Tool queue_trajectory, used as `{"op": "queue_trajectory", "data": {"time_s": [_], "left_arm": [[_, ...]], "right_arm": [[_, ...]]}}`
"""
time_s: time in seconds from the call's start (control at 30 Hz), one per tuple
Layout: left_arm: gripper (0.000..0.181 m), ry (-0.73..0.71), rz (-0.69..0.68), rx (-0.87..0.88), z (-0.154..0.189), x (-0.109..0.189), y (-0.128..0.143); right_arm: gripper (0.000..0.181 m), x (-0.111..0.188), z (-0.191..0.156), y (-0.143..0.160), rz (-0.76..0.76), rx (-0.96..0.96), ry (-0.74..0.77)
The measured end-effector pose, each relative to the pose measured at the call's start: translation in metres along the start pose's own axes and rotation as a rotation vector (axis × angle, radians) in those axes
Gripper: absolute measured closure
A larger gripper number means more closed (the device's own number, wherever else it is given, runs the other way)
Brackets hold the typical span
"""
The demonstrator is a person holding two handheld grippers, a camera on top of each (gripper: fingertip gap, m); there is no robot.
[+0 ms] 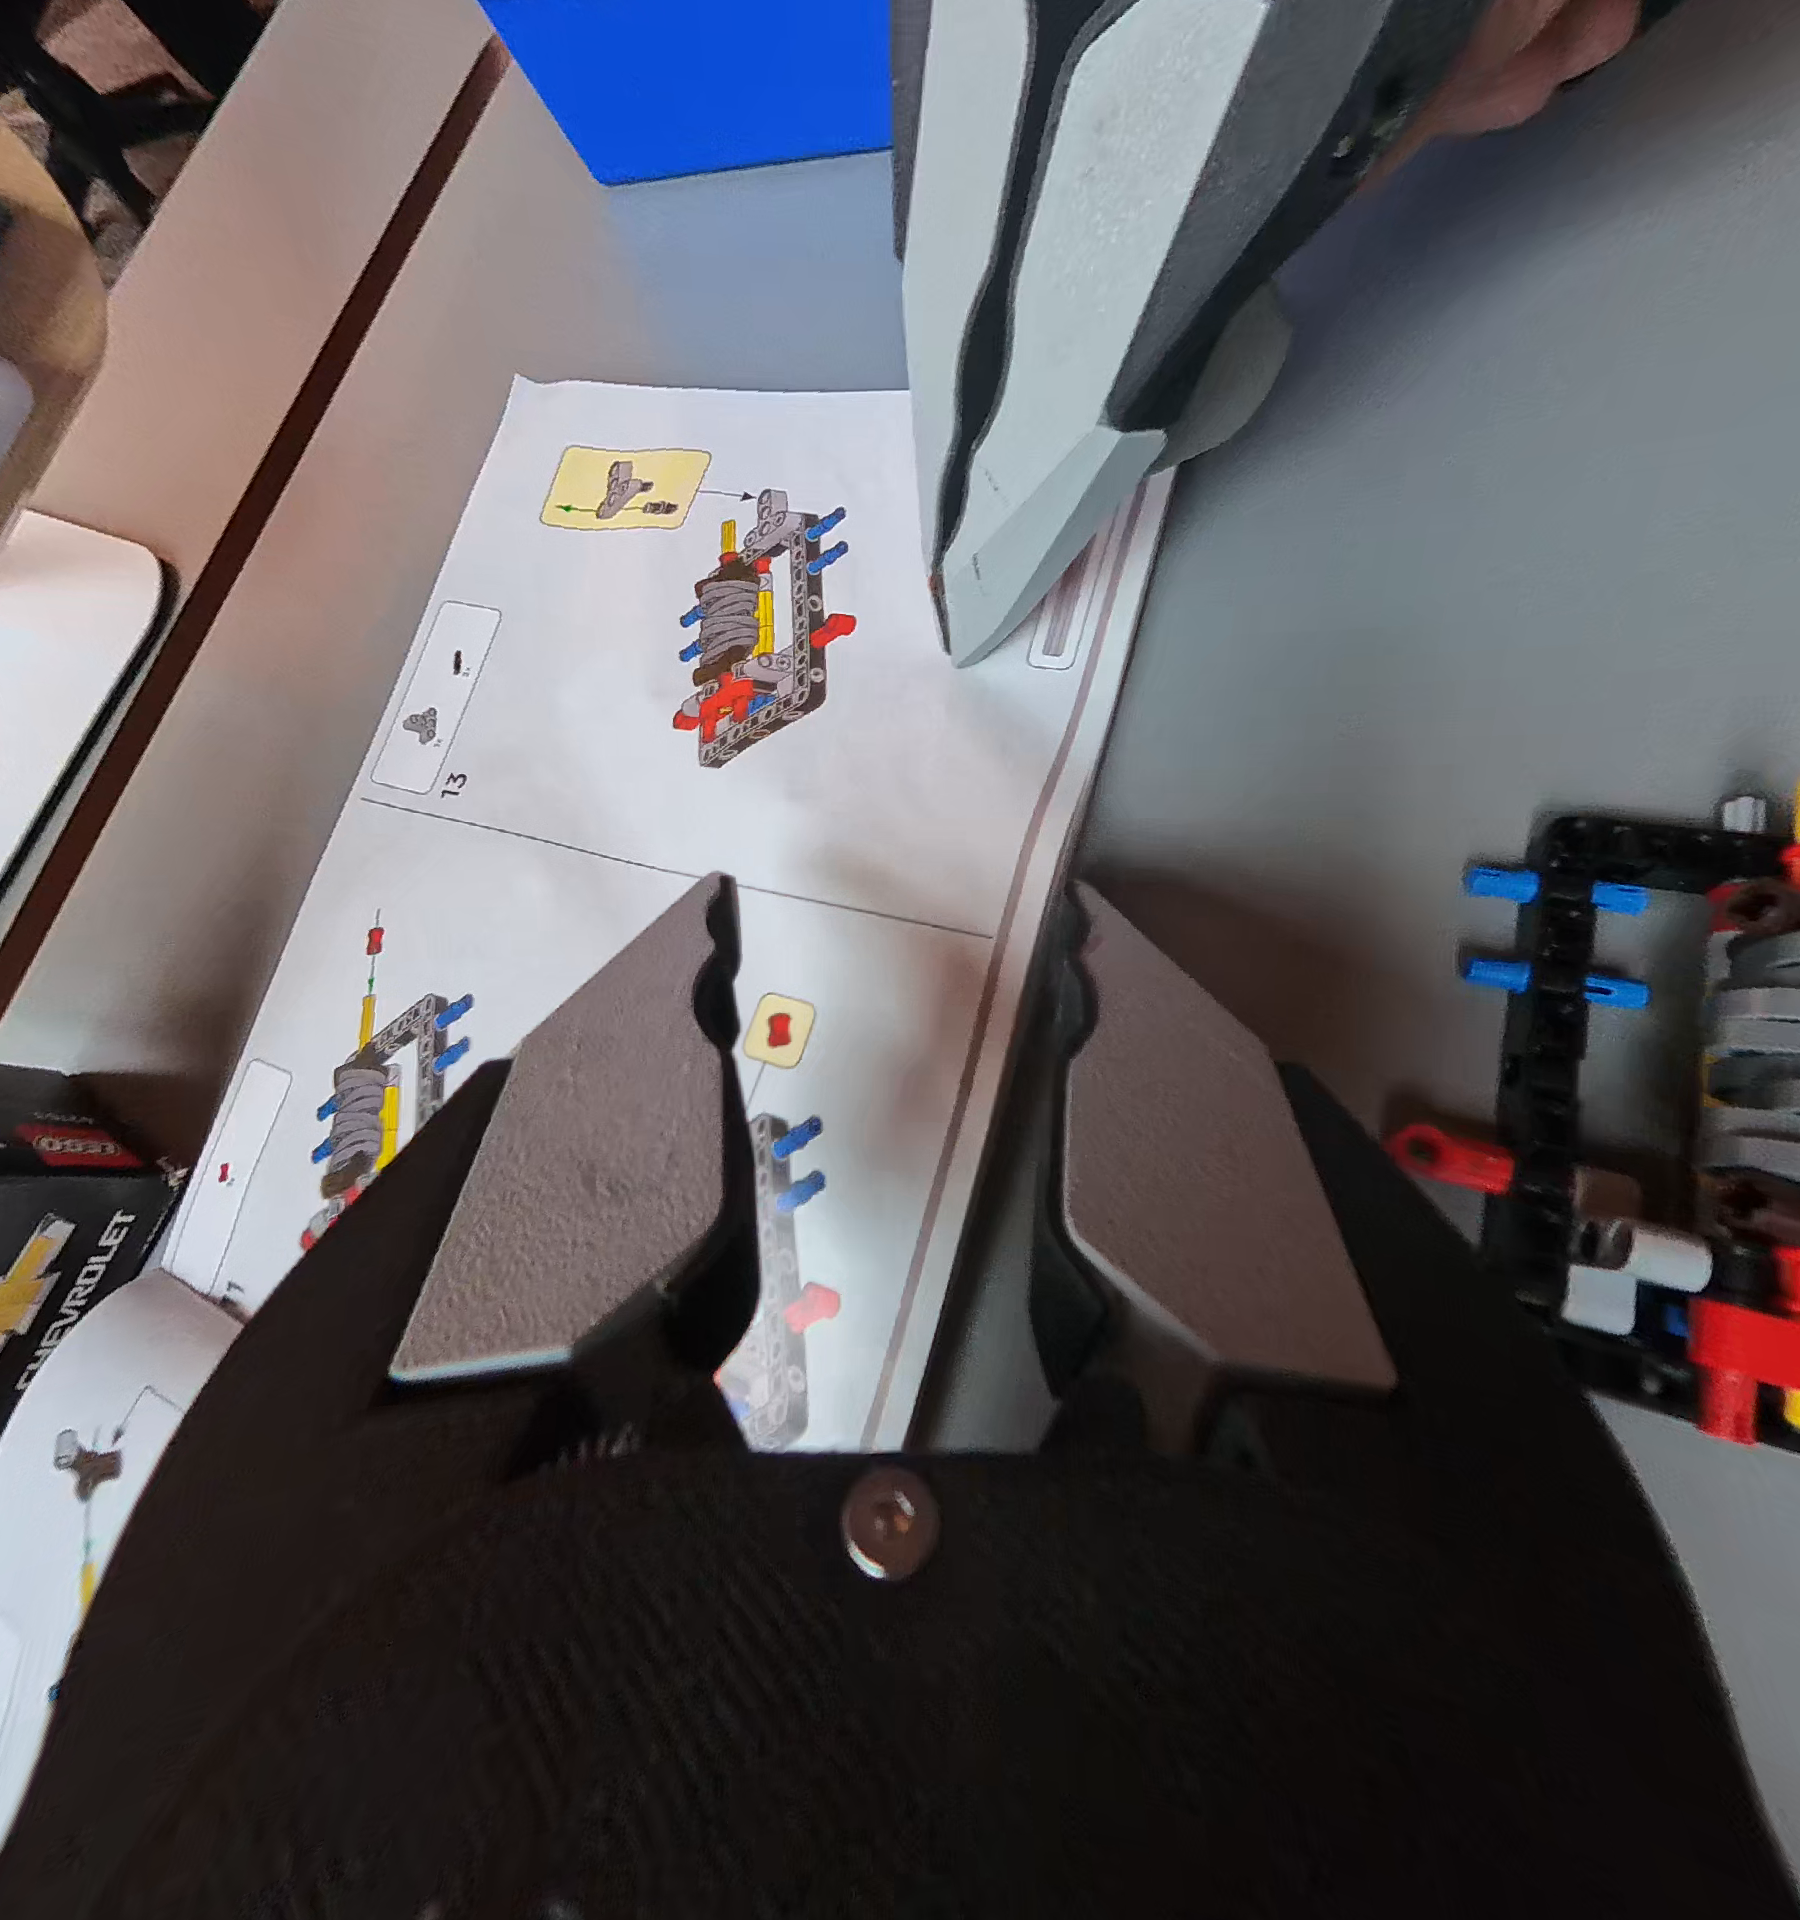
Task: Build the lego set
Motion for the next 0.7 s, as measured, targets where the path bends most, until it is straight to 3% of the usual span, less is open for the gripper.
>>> {"op": "queue_trajectory", "data": {"time_s": [0.17,0.4,0.7], "left_arm": [[0.12,-0.014,0.008,-0.018,0.004,-0.002,-0.004],[0.125,-0.166,0.057,-0.174,0.004,0.006,-0.015],[0.124,-0.201,0.003,-0.258,0.011,0.002,-0.012]], "right_arm": [[0.181,0.0,0.0,0.0,0.001,-0.009,-0.006],[0.181,0.0,0.0,0.0,0.001,-0.011,-0.008],[0.181,0.0,0.0,0.0,0.006,-0.013,-0.01]]}}
Point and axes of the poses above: each gripper's, where its closed fingertips meet, x back along the fingers, y out of its underside, z = x × y across the jaws, the point moved 3 cm from there along x, back along the fingers, and after that the axes turned 2 degrees about x, right-handed, at the moved point
